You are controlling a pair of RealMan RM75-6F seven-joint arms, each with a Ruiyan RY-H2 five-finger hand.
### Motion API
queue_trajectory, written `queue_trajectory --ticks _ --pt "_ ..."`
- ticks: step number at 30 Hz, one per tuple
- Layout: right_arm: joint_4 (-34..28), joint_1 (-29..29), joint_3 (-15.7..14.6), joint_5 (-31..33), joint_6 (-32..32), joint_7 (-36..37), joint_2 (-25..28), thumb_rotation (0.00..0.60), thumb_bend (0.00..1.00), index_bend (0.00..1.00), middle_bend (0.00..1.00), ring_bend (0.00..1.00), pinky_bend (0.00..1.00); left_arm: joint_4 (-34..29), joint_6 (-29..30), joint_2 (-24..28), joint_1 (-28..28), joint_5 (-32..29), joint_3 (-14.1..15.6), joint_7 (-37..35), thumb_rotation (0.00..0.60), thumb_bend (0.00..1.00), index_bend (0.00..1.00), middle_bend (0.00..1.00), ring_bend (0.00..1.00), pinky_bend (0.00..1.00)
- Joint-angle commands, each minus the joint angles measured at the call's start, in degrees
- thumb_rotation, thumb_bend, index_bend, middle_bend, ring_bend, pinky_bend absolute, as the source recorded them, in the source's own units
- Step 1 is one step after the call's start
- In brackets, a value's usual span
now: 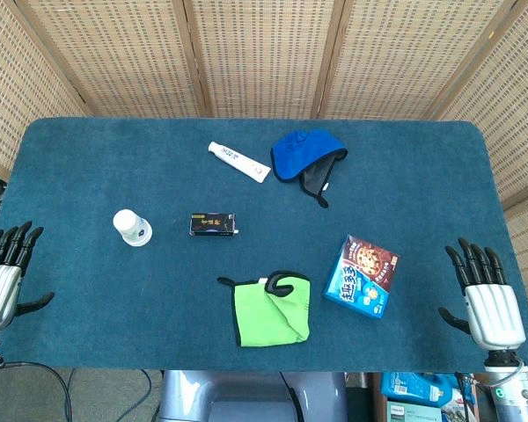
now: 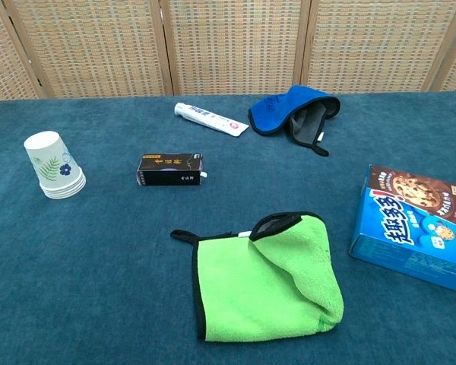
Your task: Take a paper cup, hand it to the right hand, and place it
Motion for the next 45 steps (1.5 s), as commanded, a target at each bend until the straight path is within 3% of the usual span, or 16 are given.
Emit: queue_trajectory --ticks 1,7,11,18,22,28,45 --pt "0.0 0.0 0.0 0.0 0.1 0.0 -0.1 0.600 0.00 0.00 0.00 0.00 0.00 0.0 -0.1 0.0 0.0 0.0 0.0 -0.1 0.600 0.11 0.00 0.00 0.00 0.00" --pt "0.0 0.0 0.0 -0.1 -0.1 0.1 0.0 0.600 0.00 0.00 0.00 0.00 0.00 0.7 -1.6 -0.1 -0.7 -0.3 -0.1 -0.4 0.600 0.11 0.00 0.00 0.00 0.00" --pt "0.0 0.1 0.1 0.0 -0.3 0.1 0.1 0.600 0.00 0.00 0.00 0.00 0.00 3.7 -5.0 -0.7 -3.9 -0.2 -2.1 -4.4 0.600 0.11 0.00 0.00 0.00 0.01" --pt "0.2 0.6 0.4 0.8 -1.5 -0.9 -0.4 0.600 0.00 0.00 0.00 0.00 0.00 16.1 -12.1 -5.1 -13.1 3.4 -5.5 -13.1 0.600 0.11 0.00 0.04 0.10 0.19" --pt "0.8 0.8 0.8 2.1 -2.1 -1.1 -0.5 0.600 0.00 0.00 0.00 0.00 0.00 24.0 -19.7 -8.8 -19.2 4.6 -5.3 -16.0 0.600 0.11 0.02 0.09 0.14 0.24" --pt "1.5 1.0 1.2 3.7 -2.8 -0.9 -0.6 0.600 0.00 0.00 0.00 0.00 0.00 30.9 -27.1 -13.8 -24.2 4.7 -4.0 -13.7 0.600 0.11 0.07 0.11 0.16 0.26" --pt "3.0 1.4 2.0 6.3 -4.3 0.5 -0.6 0.600 0.00 0.00 0.00 0.00 0.00 40.0 -30.8 -20.9 -28.2 1.3 -4.4 -14.8 0.600 0.11 0.22 0.22 0.25 0.31"
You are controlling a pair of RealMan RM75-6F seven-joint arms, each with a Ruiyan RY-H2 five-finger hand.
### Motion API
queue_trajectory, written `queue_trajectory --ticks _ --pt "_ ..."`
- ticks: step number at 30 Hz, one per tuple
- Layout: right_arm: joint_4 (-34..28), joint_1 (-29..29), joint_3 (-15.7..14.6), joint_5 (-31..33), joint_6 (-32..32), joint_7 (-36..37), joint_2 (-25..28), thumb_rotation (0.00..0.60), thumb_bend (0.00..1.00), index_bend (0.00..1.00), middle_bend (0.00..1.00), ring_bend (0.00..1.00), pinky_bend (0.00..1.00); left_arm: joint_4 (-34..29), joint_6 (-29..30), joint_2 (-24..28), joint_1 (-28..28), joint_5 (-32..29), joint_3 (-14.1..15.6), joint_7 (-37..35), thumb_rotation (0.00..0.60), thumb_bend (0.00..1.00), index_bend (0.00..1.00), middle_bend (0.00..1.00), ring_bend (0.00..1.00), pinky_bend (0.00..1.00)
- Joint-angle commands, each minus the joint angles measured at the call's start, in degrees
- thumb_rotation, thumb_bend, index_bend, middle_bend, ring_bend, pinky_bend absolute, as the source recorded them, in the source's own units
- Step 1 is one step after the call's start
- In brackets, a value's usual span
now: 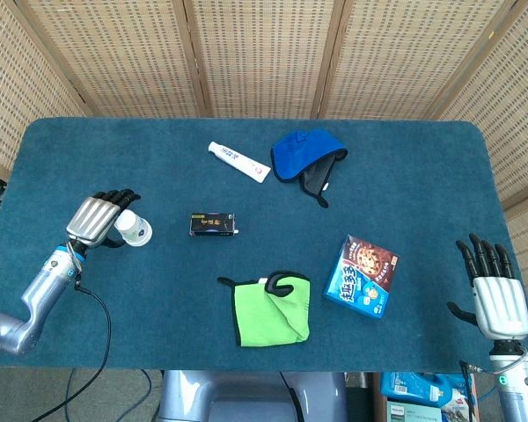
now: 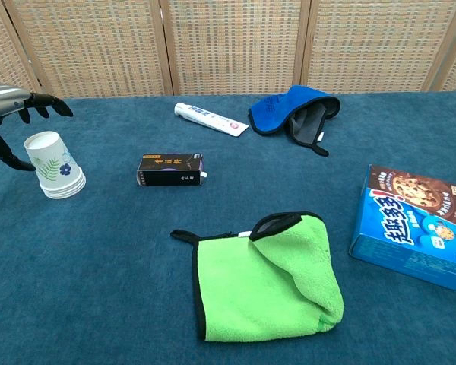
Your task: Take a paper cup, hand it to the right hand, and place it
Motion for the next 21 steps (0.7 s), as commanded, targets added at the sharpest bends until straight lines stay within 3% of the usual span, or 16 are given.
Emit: queue_trajectory --ticks 1,21 --pt "0.2 0.1 0.1 0.2 -0.2 0.1 0.0 0.600 0.00 0.00 0.00 0.00 0.00 1.5 -0.1 -1.0 -0.6 -0.6 -0.3 0.1 0.600 0.11 0.23 0.23 0.26 0.31" --pt "0.6 0.5 0.1 1.4 -1.2 0.2 -0.3 0.600 0.00 0.00 0.00 0.00 0.00 6.5 0.6 -3.6 -1.5 -2.1 0.6 -1.0 0.600 0.11 0.53 0.50 0.48 0.47"
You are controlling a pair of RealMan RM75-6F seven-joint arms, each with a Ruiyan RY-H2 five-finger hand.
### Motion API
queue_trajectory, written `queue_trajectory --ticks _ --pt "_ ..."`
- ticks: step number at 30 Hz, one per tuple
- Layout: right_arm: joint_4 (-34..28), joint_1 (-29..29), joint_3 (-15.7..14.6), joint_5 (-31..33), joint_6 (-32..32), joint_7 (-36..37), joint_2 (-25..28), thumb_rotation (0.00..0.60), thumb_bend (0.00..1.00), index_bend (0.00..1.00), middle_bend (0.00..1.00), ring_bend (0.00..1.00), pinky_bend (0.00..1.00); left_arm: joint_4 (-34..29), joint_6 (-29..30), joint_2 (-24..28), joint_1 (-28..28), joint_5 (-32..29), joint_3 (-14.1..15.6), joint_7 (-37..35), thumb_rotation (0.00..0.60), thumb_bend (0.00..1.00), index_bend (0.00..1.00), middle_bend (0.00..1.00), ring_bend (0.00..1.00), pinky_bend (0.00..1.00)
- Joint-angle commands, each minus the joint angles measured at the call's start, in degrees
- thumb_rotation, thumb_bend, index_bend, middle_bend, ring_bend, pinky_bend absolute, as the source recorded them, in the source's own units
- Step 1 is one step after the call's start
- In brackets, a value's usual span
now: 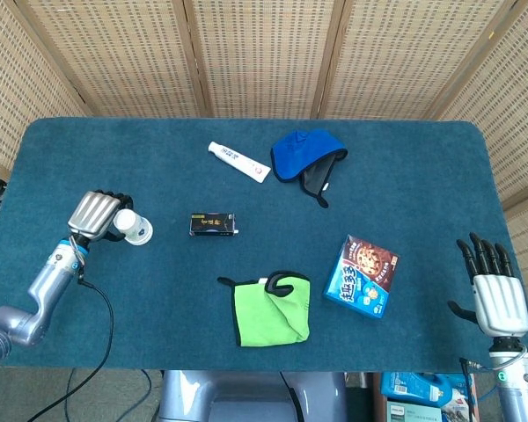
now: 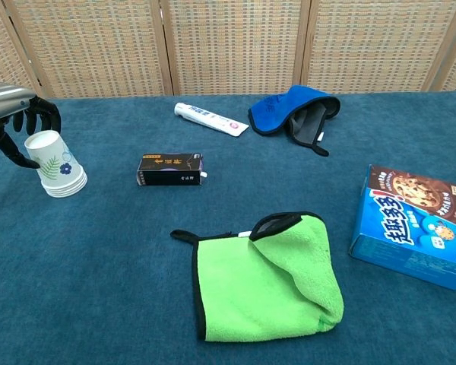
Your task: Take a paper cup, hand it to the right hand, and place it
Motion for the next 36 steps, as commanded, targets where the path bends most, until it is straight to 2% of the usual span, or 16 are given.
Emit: queue_trajectory --ticks 1,5,9,10,15,17,20,24,28,36 --pt "-0.1 0.0 -0.1 -0.1 0.0 0.1 0.1 0.600 0.00 0.00 0.00 0.00 0.00 -0.4 0.7 0.6 0.3 -0.4 -0.1 -0.4 0.600 0.11 0.53 0.50 0.48 0.47" --pt "0.0 0.1 -0.3 -0.5 -0.1 0.3 0.0 0.600 0.00 0.00 0.00 0.00 0.00 -5.1 4.5 3.0 2.1 -1.8 -2.5 -11.2 0.600 0.11 0.53 0.50 0.48 0.47" --pt "0.8 0.4 -0.5 -1.6 -0.1 1.1 -0.3 0.600 0.00 0.00 0.00 0.00 0.00 -10.4 6.4 5.2 3.5 -2.9 -4.7 -27.0 0.600 0.11 0.53 0.50 0.48 0.47" --pt "0.9 0.5 -0.6 -1.8 -0.2 1.3 -0.3 0.600 0.00 0.00 0.00 0.00 0.00 -10.8 6.4 5.5 3.6 -2.7 -4.7 -28.6 0.600 0.11 0.53 0.50 0.48 0.47" --pt "3.0 2.0 -0.9 -5.2 -0.8 3.5 -0.2 0.600 0.00 0.00 0.00 0.00 0.00 -16.7 4.4 8.1 3.6 -2.4 -5.3 -44.8 0.600 0.11 0.53 0.50 0.48 0.47" --pt "4.8 2.9 -1.1 -7.5 -0.7 5.0 -0.4 0.600 0.00 0.00 0.00 0.00 0.00 -19.2 2.4 9.0 3.0 -1.3 -5.2 -54.0 0.600 0.11 0.53 0.50 0.48 0.47" --pt "7.3 4.2 -1.4 -10.3 -0.8 6.9 -0.4 0.600 0.00 0.00 0.00 0.00 0.00 -19.6 0.9 8.6 1.8 0.4 -4.6 -61.5 0.600 0.11 0.53 0.50 0.48 0.47" --pt "10.8 6.6 -1.7 -14.4 -1.0 10.2 -0.3 0.600 0.00 0.01 0.00 0.00 0.00 -18.1 -0.6 5.3 -0.6 1.5 -4.6 -67.0 0.600 0.11 0.53 0.50 0.48 0.47" --pt "14.0 9.4 -1.7 -18.5 -0.3 14.3 -0.3 0.600 0.00 0.07 0.00 0.00 0.00 -17.1 -2.8 1.6 -3.5 0.8 -5.6 -71.1 0.600 0.11 0.53 0.50 0.48 0.47" --pt "18.5 13.8 0.0 -22.5 2.0 17.0 -1.0 0.600 0.00 0.16 0.07 0.00 0.00 -15.2 -8.1 -4.6 -9.5 -1.3 -8.1 -73.3 0.600 0.12 0.53 0.50 0.48 0.47"
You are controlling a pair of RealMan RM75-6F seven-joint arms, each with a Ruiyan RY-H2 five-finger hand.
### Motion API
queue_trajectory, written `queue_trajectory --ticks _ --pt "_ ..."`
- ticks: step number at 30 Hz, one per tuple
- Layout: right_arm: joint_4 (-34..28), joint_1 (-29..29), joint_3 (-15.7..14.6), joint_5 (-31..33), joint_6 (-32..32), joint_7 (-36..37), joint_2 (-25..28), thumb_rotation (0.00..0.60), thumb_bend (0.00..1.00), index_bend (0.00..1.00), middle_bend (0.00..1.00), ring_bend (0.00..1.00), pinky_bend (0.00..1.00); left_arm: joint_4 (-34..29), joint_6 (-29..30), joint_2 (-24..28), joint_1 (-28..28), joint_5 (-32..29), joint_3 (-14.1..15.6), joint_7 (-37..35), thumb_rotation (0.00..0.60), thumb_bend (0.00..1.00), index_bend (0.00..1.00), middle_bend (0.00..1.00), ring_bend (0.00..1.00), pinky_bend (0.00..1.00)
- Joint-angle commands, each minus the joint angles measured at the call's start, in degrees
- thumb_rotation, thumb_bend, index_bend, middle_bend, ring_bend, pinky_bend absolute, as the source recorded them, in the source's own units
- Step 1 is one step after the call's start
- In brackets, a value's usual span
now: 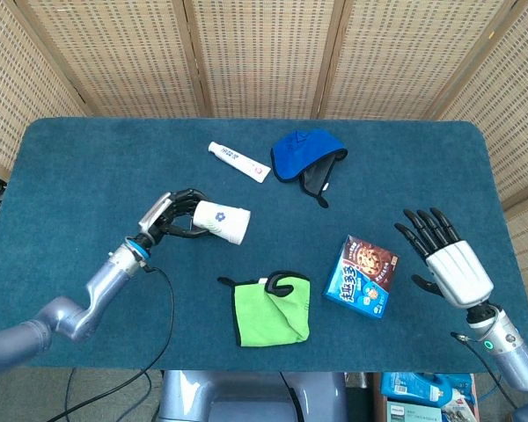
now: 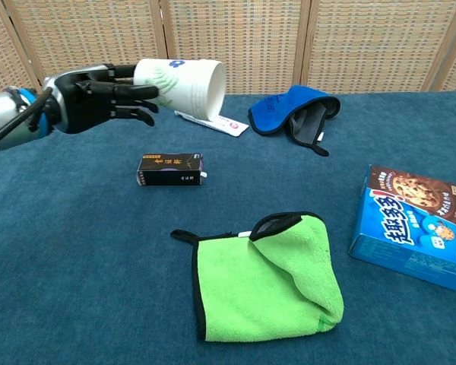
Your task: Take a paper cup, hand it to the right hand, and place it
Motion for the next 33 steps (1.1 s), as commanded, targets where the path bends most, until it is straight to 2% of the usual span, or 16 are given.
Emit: queue_trajectory --ticks 1,10,15,19,24,33 --pt "0.8 1.5 0.8 -0.9 0.4 0.8 -0.1 0.600 0.00 0.18 0.08 0.00 0.00 0.9 -2.0 -2.3 -2.5 -0.9 -1.3 0.1 0.600 0.12 0.53 0.50 0.48 0.47" --pt "2.7 8.2 2.4 -4.6 0.9 3.4 -1.4 0.600 0.07 0.32 0.16 0.00 0.00 2.4 -7.4 -7.9 -9.4 -4.4 -4.8 3.9 0.600 0.12 0.53 0.50 0.48 0.47" --pt "2.9 12.5 2.9 -5.9 -1.6 4.0 -2.4 0.600 0.10 0.38 0.18 0.03 0.00 2.9 -9.2 -10.1 -11.9 -6.1 -6.2 6.1 0.600 0.12 0.53 0.50 0.48 0.47" --pt "3.2 15.1 3.4 -7.3 -0.6 4.8 -4.0 0.600 0.14 0.43 0.21 0.06 0.00 3.0 -9.9 -11.2 -13.0 -7.3 -7.0 8.0 0.600 0.12 0.53 0.50 0.48 0.47" --pt "6.7 19.2 3.1 -9.0 -1.8 4.7 -7.4 0.600 0.18 0.46 0.22 0.07 0.00 3.3 -10.4 -12.6 -13.8 -8.5 -7.7 9.8 0.600 0.12 0.53 0.50 0.48 0.47" --pt "9.3 21.1 2.3 -8.4 -1.0 4.9 -10.0 0.600 0.23 0.49 0.24 0.09 0.01 3.8 -11.1 -13.3 -14.0 -9.1 -8.2 10.8 0.600 0.12 0.53 0.50 0.48 0.47"
